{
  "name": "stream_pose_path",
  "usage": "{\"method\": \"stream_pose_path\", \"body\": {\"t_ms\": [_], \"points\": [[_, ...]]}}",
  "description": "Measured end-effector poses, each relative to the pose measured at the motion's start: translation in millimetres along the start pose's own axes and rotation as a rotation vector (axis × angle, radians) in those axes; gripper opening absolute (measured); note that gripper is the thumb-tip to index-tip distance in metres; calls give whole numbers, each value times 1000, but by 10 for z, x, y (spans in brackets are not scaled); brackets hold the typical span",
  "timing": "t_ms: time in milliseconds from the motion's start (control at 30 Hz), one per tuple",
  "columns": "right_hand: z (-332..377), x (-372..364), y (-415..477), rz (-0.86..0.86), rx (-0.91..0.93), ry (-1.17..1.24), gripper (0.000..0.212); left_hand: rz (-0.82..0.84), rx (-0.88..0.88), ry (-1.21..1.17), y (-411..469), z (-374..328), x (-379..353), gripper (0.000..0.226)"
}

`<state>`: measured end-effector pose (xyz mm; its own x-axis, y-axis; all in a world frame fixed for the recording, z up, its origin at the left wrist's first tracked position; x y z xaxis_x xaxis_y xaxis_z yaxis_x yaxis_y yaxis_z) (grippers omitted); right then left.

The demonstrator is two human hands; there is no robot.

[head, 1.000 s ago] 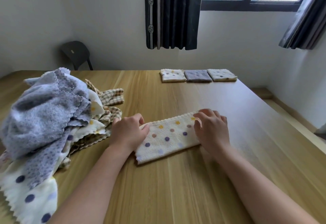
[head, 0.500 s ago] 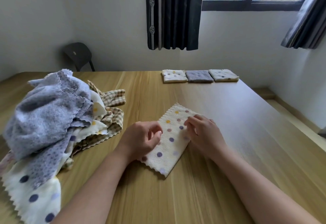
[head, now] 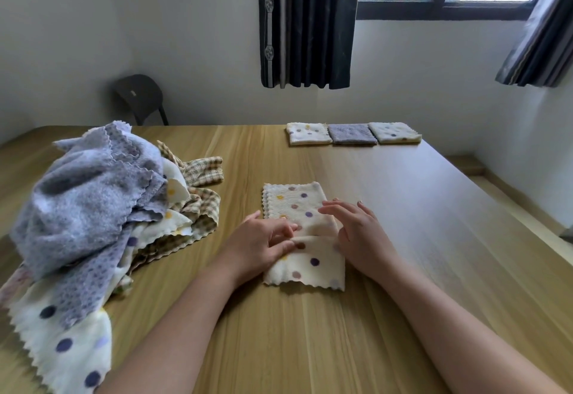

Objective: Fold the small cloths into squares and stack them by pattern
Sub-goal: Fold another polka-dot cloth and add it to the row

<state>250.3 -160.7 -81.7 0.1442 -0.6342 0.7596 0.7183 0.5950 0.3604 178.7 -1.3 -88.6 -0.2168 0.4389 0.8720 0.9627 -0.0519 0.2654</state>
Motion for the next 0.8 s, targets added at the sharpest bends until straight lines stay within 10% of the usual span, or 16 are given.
{"method": "stream_pose_path", "body": {"t_ms": [433,800], "points": [[200,-59,-79,58,337,253,45,-87,264,-367,-57,174,98,22],[123,19,-55,-10,66,514,39,-60,-7,-104,-131,91,180,50]]}}
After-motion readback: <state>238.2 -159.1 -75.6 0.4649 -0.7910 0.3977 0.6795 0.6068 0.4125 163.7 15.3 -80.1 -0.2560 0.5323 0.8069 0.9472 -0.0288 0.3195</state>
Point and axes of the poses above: each hand's wrist, its own y-axis towards the middle knuckle, its own x-axis out of the back of the hand, z = x × y, the point moved 7 cm from there along y, towards the middle knuckle, and after that the axes turned 8 degrees about y, right-handed, at the moved point
